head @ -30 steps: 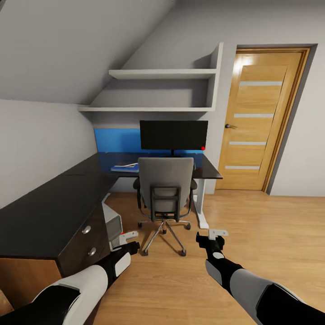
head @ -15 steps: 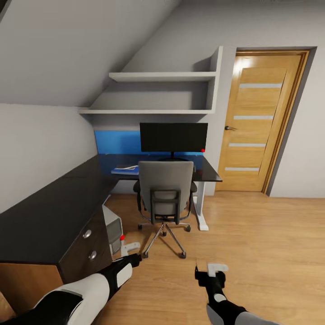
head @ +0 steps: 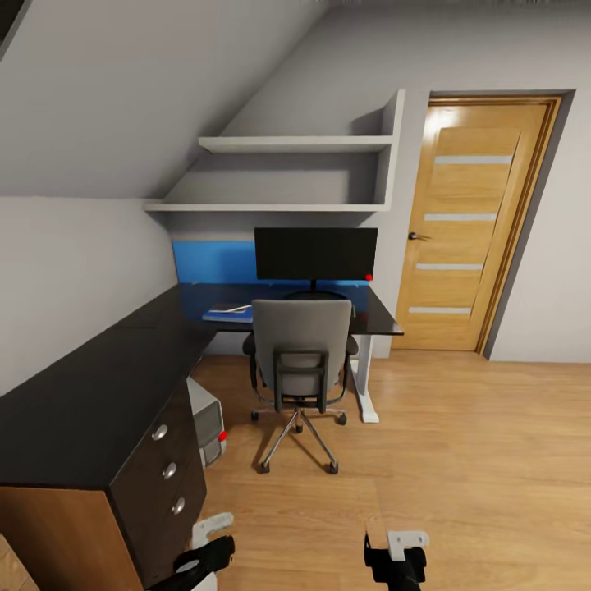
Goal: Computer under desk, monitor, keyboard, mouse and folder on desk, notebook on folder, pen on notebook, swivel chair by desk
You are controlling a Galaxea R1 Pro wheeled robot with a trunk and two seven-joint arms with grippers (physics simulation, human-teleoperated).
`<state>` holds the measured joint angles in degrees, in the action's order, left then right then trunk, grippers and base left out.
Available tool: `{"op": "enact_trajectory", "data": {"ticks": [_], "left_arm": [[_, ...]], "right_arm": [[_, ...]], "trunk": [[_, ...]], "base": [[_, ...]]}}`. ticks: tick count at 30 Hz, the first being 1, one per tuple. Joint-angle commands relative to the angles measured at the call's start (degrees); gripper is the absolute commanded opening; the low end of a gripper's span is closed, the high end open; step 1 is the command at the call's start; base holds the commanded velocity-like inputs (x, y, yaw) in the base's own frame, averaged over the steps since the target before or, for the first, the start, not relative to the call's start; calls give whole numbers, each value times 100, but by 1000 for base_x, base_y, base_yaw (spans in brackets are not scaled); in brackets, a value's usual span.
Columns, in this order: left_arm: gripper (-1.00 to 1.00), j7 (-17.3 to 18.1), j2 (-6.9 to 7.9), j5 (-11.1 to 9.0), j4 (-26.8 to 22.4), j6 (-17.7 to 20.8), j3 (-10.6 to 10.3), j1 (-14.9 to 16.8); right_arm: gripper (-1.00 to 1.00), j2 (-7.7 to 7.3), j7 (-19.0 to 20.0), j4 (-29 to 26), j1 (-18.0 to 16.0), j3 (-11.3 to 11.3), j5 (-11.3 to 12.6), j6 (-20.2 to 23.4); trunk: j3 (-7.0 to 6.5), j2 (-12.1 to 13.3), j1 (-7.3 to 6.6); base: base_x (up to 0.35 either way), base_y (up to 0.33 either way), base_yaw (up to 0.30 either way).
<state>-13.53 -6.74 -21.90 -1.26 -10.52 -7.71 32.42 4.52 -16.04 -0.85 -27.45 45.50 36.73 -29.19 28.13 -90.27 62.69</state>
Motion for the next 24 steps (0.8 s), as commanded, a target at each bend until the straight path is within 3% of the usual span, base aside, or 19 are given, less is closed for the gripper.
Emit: {"op": "enact_trajectory", "data": {"ticks": [1, 3, 10, 18, 24], "left_arm": [[100, -18, 49, -42, 2, -71, -55, -70], [100, -13, 216, -42, 2, -203, -55, -322], [100, -2, 467, -42, 3, -316, -55, -717], [100, 0, 544, -42, 3, -317, -54, -776], [100, 0, 551, -42, 3, -303, -55, -781]], "right_arm": [[100, 2, -32, 5, 29, 51, 17, -18], [100, 6, -31, 16, 102, 54, 8, -48], [100, 1, -31, 9, 148, 46, 9, -67], [100, -41, -52, 133, 186, 29, 21, -26], [100, -111, -57, 218, 610, 36, 27, -9]], "trunk": [[-13, 38, -23], [-49, 119, -67], [-174, 399, -221], [-318, 720, -396], [-426, 961, -528]], "base": [[0, 0, 0], [0, 0, 0], [0, 0, 0], [0, 0, 0], [0, 0, 0]]}}
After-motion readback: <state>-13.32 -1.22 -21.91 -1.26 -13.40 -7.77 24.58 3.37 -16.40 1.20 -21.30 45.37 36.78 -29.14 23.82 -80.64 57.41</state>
